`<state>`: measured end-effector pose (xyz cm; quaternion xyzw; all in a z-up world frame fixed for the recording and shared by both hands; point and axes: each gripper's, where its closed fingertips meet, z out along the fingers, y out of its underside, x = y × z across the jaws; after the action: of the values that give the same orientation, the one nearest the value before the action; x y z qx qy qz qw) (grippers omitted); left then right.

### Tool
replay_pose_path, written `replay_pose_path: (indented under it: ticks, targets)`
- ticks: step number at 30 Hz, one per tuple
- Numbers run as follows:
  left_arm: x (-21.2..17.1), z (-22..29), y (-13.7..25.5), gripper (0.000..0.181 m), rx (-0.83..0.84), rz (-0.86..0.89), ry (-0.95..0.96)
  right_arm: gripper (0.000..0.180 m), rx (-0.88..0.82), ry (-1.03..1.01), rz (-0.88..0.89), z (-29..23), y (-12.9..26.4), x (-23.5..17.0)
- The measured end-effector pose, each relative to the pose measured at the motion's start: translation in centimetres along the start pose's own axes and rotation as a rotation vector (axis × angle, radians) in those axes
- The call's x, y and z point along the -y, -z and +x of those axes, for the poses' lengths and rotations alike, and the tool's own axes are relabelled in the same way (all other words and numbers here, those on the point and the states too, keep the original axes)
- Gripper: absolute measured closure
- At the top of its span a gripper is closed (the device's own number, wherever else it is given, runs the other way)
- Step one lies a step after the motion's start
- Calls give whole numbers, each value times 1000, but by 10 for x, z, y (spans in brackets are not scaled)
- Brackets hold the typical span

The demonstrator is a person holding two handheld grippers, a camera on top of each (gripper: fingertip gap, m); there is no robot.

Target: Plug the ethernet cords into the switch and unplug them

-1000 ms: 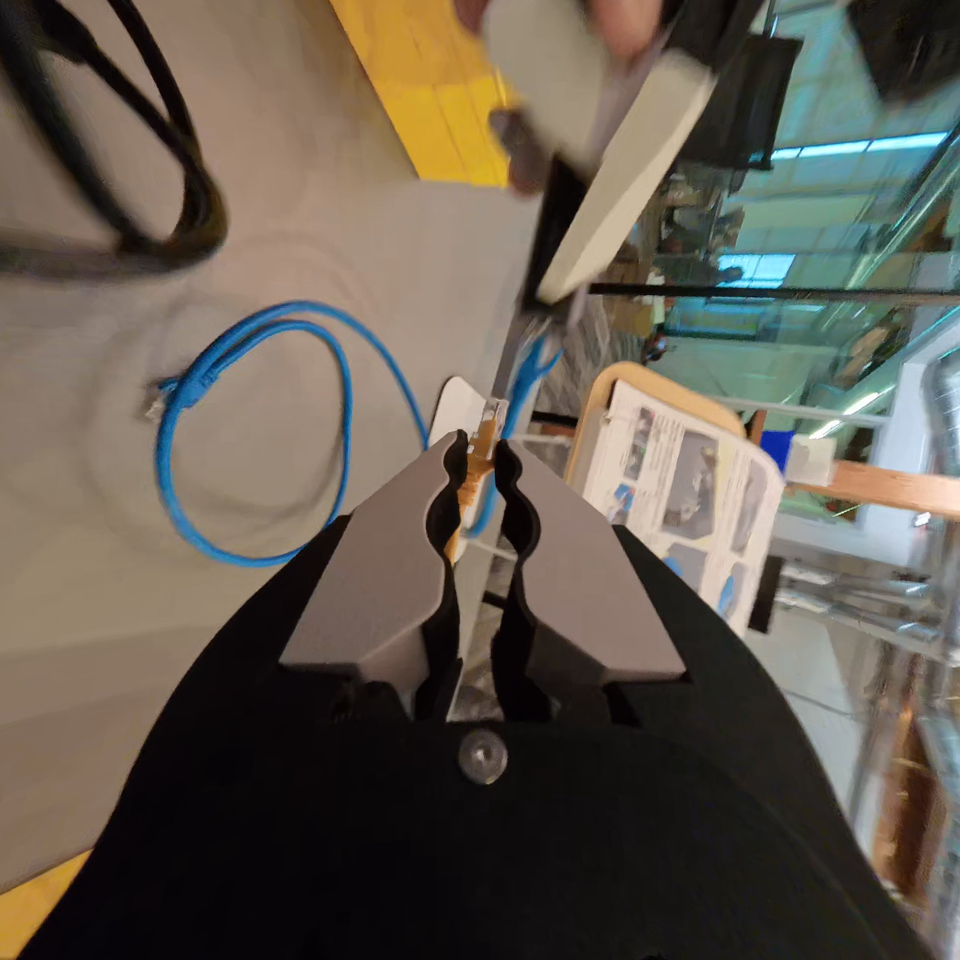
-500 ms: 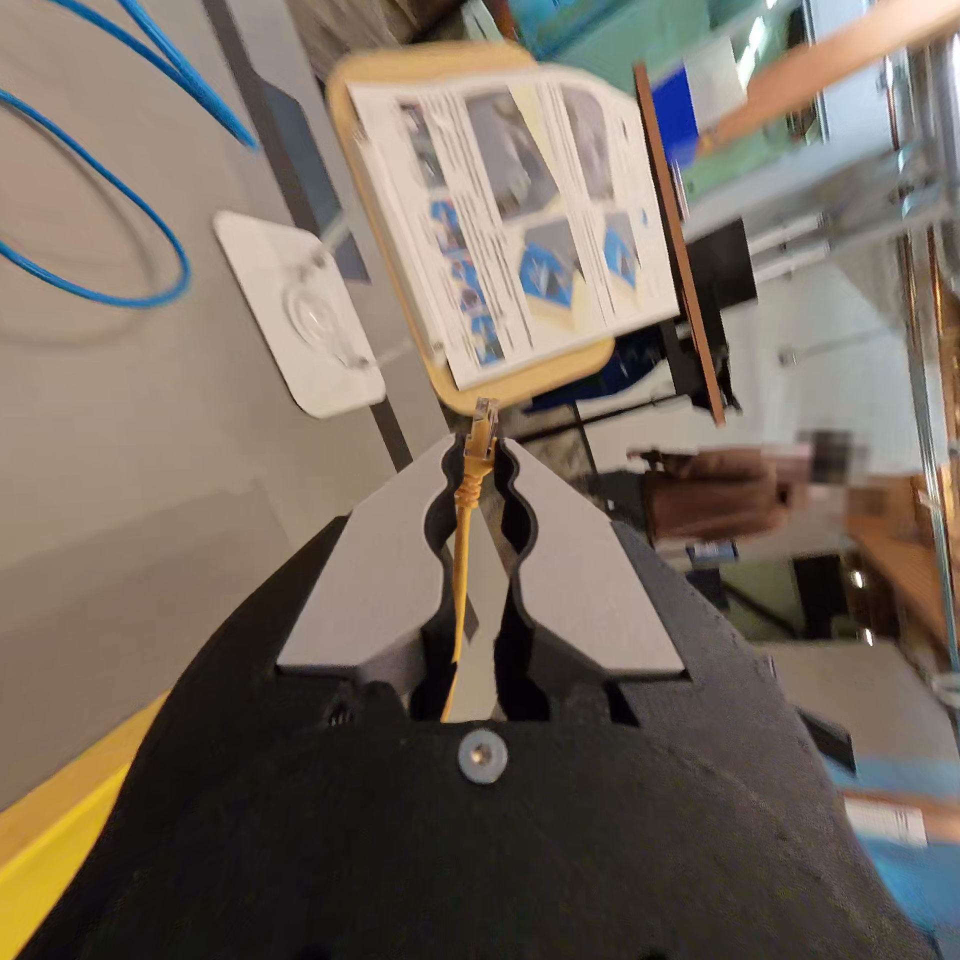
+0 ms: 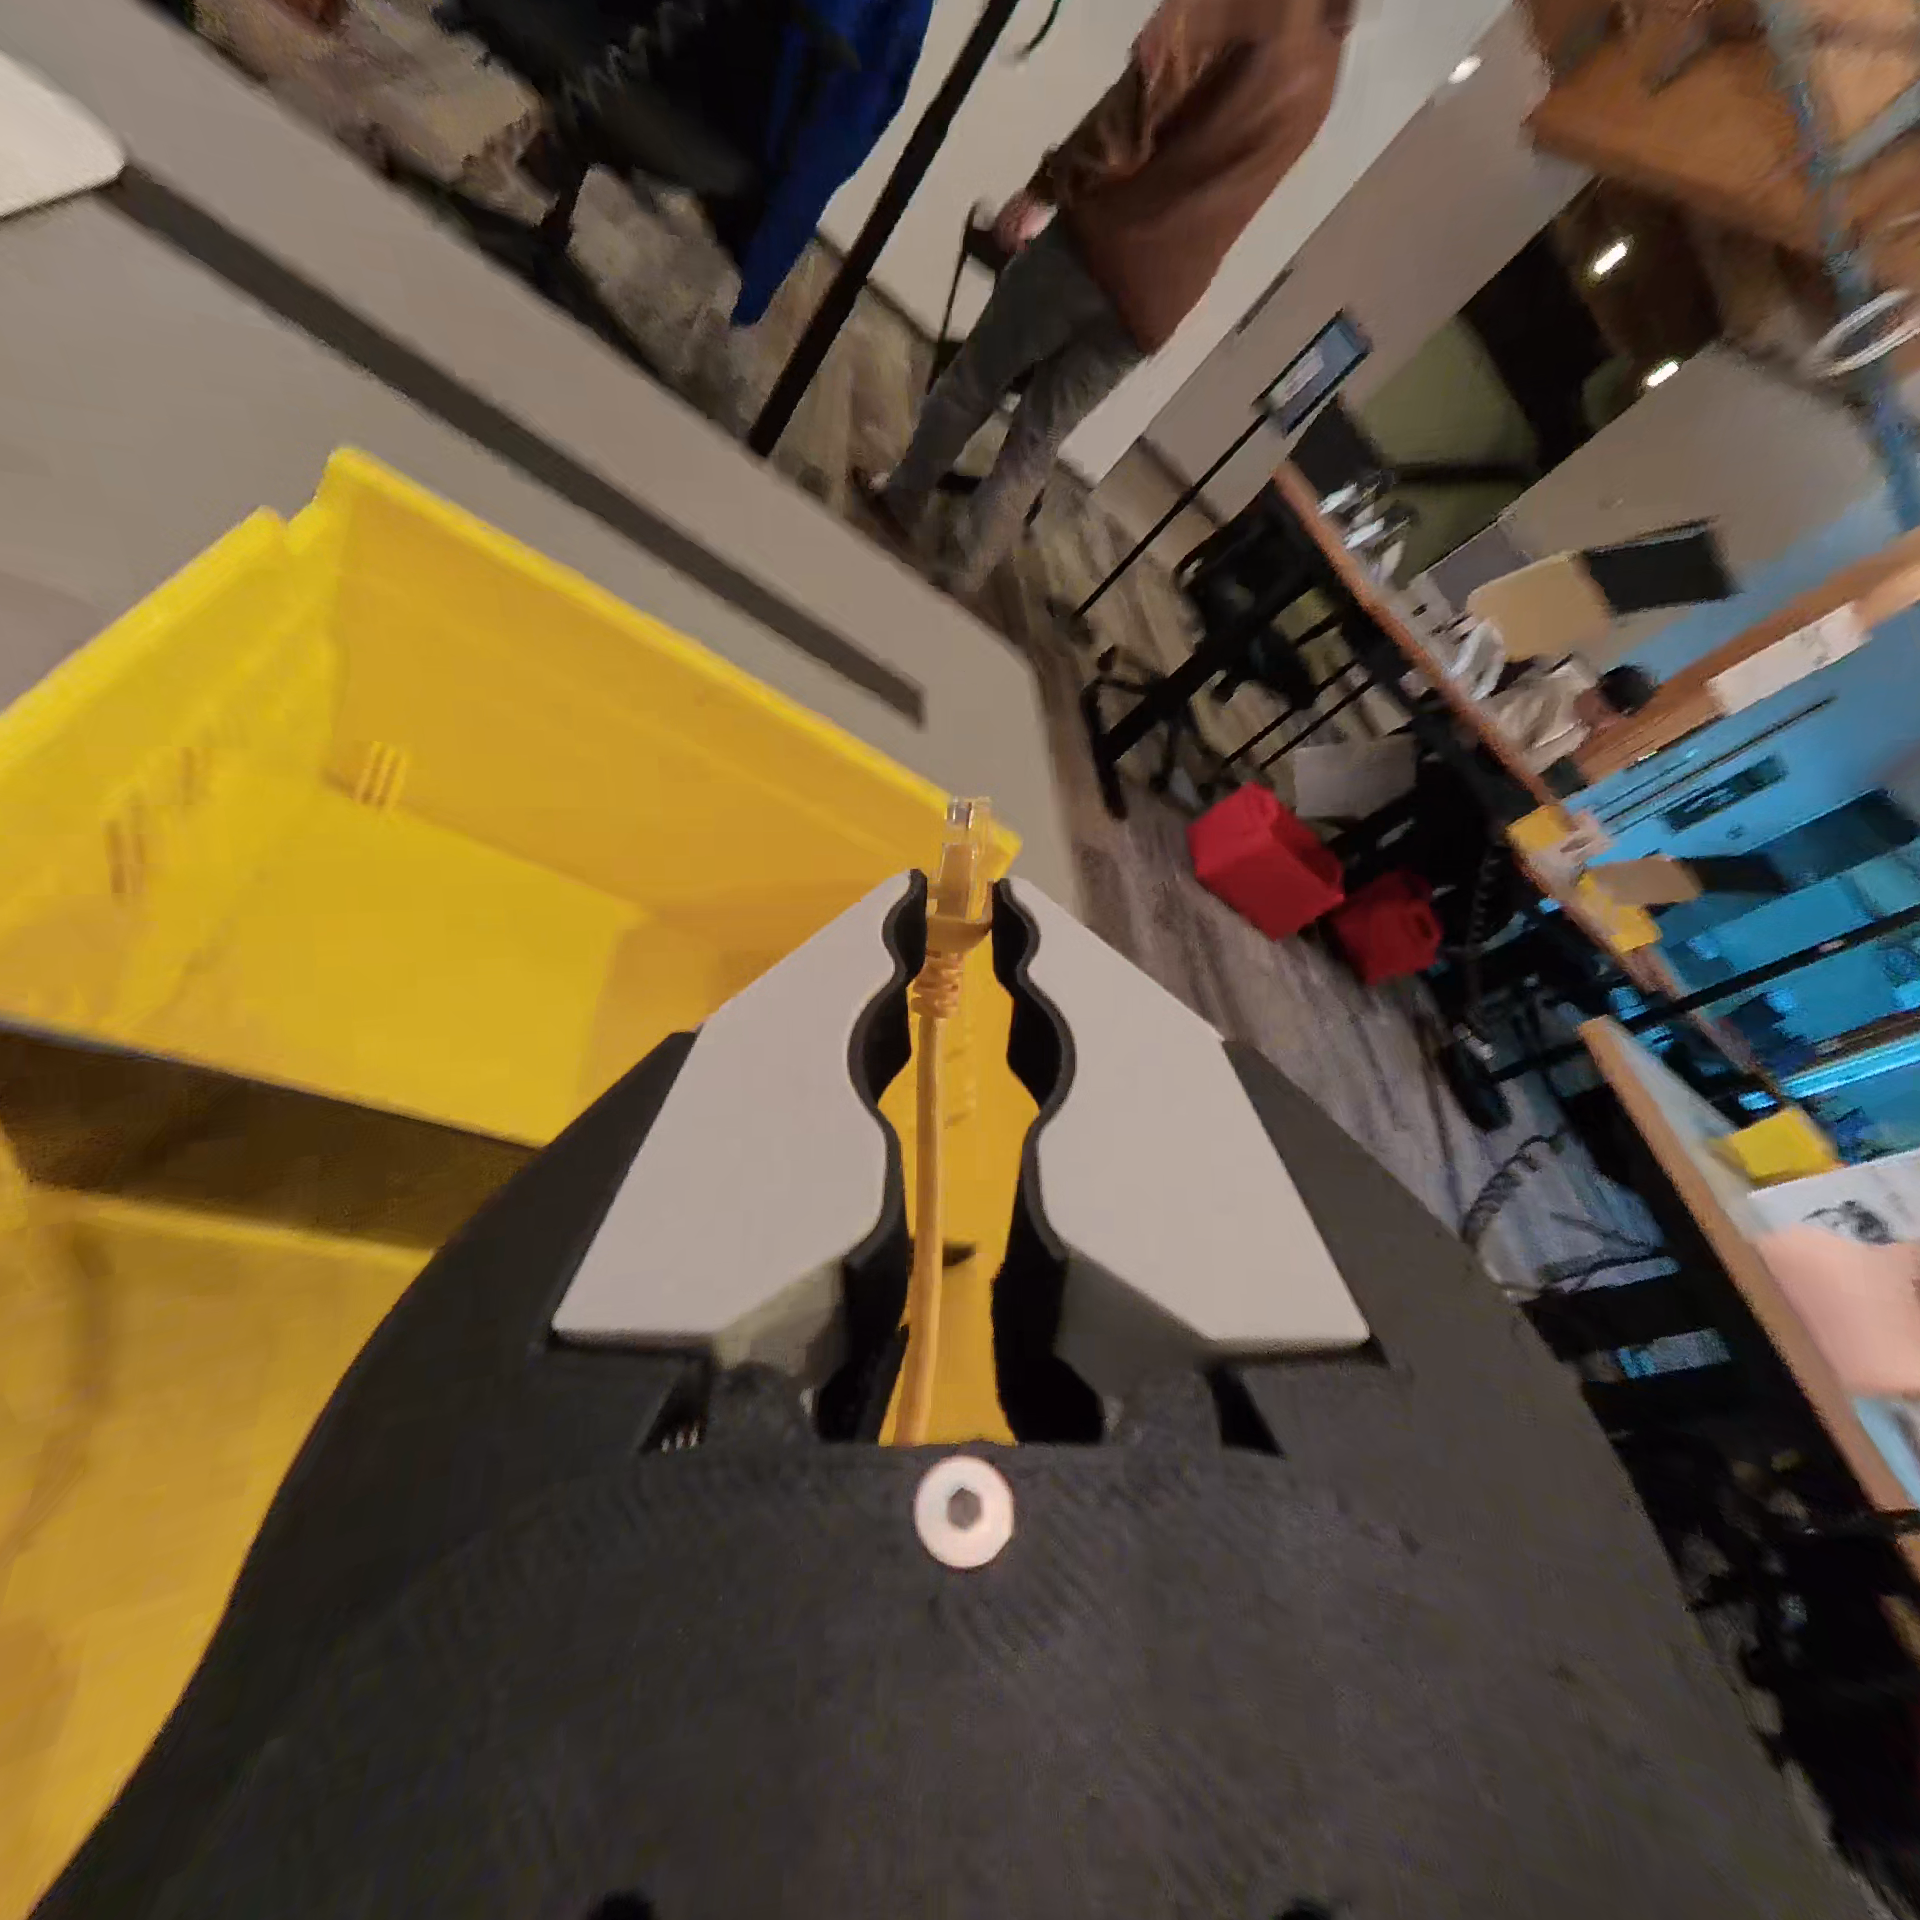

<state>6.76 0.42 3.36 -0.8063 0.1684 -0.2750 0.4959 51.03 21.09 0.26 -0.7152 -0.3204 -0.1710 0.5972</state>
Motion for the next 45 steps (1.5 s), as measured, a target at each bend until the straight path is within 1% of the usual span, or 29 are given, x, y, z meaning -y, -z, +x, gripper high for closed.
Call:
replay_pose_path:
  ticks: [5, 8, 10, 12, 13, 14, 15, 17, 18, 20, 21, 22, 24, 28, 30, 32, 33, 35, 36, 37, 38, 42, 45]
  targets:
    - [-2, -3, -2, 109, 2, -5, 4, 168, 102, 33, -156, -31, -6, -46]
    - [-4, -3, -4, 109, 1, -13, 1, 164, 135, 31, -197, -35, -8, -59]
    - [-6, -2, -5, 109, -1, -18, 1, 157, 150, -13, -214, -32, -9, -61]
    - [-7, -2, -4, 109, 0, -19, 1, 154, 135, -46, -194, -25, -8, -55]
    - [-7, -3, -4, 109, 1, -19, 1, 159, 133, -80, -162, -23, -7, -49]
    - [-6, -3, -3, 109, 2, -17, 1, 168, 156, -129, -134, -23, -6, -43]
    - [-6, -3, -2, 109, 3, -15, 1, 167, 171, -155, -130, -23, -6, -40]
    - [-4, -3, 0, 109, 1, -8, 0, 154, 167, -142, -131, -17, -5, -37]
    - [-3, -2, 0, 109, -2, -3, 0, 153, 179, -146, -119, -15, -3, -32]
    - [-3, -2, 1, 109, -4, -1, 0, 145, 196, -110, -98, -10, 5, -18]
    - [-3, -1, 0, 109, -4, -4, -2, 145, 224, -82, -91, -11, 12, -8]
    - [-3, 0, 0, 109, -8, -5, -5, 147, 248, -62, -48, -13, 20, 10]
    - [-4, 3, -2, 109, -20, -10, -11, 148, 319, 35, 109, -31, 46, 62]
    - [-4, 14, -7, 109, -53, -20, -22, 151, 462, 314, 426, -108, 108, 168]
    - [-3, 22, -8, 109, -72, -23, -18, 152, 534, 448, 566, -155, 136, 207]
    - [-1, 32, -8, 109, -115, -17, -9, 157, 513, 625, 704, -195, 157, 236]
    - [0, 36, -8, 109, -132, -9, -1, 158, 525, 696, 758, -215, 166, 245]
    - [1, 41, -8, 109, -155, -5, 8, 157, 602, 738, 829, -250, 179, 261]
    - [1, 43, -9, 109, -165, -5, 11, 153, 619, 768, 851, -263, 180, 266]
    - [0, 45, -9, 109, -173, -8, 17, 151, 600, 817, 852, -272, 176, 270]
    - [0, 46, -10, 109, -180, -8, 24, 150, 585, 855, 861, -279, 173, 273]
    - [2, 50, -10, 109, -202, -4, 30, 150, 657, 913, 877, -305, 165, 274]
    - [2, 51, -9, 109, -206, -7, 25, 153, 683, 894, 890, -311, 163, 276]
